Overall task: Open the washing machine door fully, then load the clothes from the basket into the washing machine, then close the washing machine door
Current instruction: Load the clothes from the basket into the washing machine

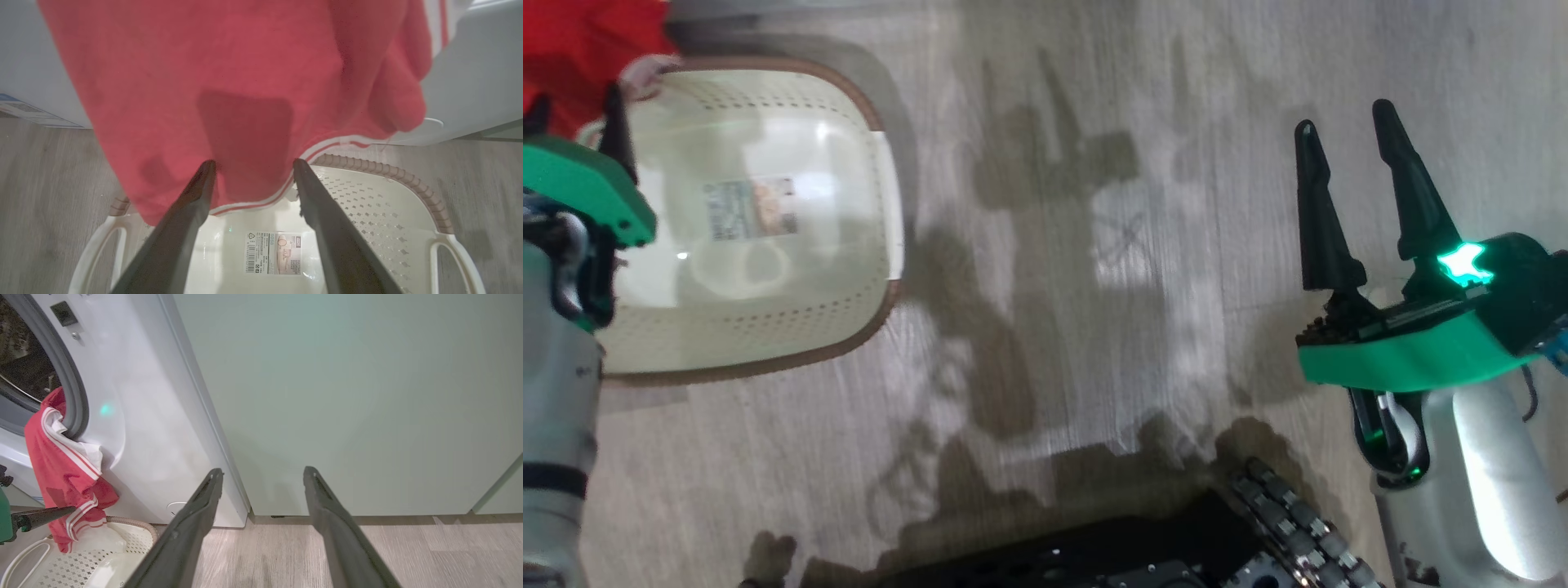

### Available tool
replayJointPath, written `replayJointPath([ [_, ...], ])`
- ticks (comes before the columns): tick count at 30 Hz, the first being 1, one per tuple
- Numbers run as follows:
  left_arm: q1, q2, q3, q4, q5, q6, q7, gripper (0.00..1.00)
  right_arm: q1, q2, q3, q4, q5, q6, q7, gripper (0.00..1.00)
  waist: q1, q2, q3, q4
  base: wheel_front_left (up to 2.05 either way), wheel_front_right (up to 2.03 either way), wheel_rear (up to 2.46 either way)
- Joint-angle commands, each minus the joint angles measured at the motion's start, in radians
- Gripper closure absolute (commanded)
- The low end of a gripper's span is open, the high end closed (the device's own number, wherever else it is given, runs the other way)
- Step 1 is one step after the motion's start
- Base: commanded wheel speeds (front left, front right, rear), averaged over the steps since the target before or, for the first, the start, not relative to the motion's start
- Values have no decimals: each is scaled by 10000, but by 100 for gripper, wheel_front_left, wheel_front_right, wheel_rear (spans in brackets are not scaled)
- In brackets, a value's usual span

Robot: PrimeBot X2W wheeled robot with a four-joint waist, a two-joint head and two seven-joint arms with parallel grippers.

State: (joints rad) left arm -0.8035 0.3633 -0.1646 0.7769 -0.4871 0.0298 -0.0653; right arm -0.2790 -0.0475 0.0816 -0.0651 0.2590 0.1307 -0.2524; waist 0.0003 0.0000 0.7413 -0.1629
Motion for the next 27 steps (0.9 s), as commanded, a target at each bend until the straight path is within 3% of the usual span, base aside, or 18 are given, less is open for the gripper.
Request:
replayJointPath([
  [1, -244, 571, 273, 142, 43, 79, -114, 0, 60, -27, 257, -322, 125, 0, -87, 0, -3, 0, 307, -315, 0, 0, 0],
  [7, -1102, 896, 280, 1351, 223, 329, -402, 0, -50, -27, 409, -445, 396, 0, -91, 0, -3, 0, 507, -570, 0, 0, 0],
  [8, -1211, 952, 292, 1519, 239, 367, -471, 27, -65, -27, 433, -456, 431, 0, -91, 0, -3, 0, 523, -615, 0, 0, 0],
  [9, -1306, 1001, 305, 1652, 268, 440, -595, 76, -68, -27, 437, -462, 474, 0, -91, 0, -3, 0, 530, -646, 0, 0, 0],
  [10, -1393, 1071, 336, 1814, 257, 454, -654, 100, -70, -27, 448, -467, 509, 0, -91, 0, -3, 0, 545, -686, 0, 0, 0],
  [16, -1542, 1155, 257, 2381, 288, 338, -1083, 100, 14, -27, 355, -435, 649, 0, -92, 0, -3, 0, 443, -704, 0, 0, 0],
  [20, -1313, 1046, 219, 2475, 156, -2, -1245, 100, 89, -27, 282, -388, 733, 0, -92, 0, -3, 0, 234, -526, 0, 0, 0],
  [26, -751, 918, 90, 1858, 56, -351, -1301, 100, 199, -27, 187, -384, 757, 0, -93, 0, -3, 0, -128, -225, 0, 0, 0],
  [27, -546, 969, 26, 1239, 51, -423, -1190, 100, 261, -27, 106, -413, 746, 0, -93, 0, -3, 0, -260, -58, 0, 0, 0],
])
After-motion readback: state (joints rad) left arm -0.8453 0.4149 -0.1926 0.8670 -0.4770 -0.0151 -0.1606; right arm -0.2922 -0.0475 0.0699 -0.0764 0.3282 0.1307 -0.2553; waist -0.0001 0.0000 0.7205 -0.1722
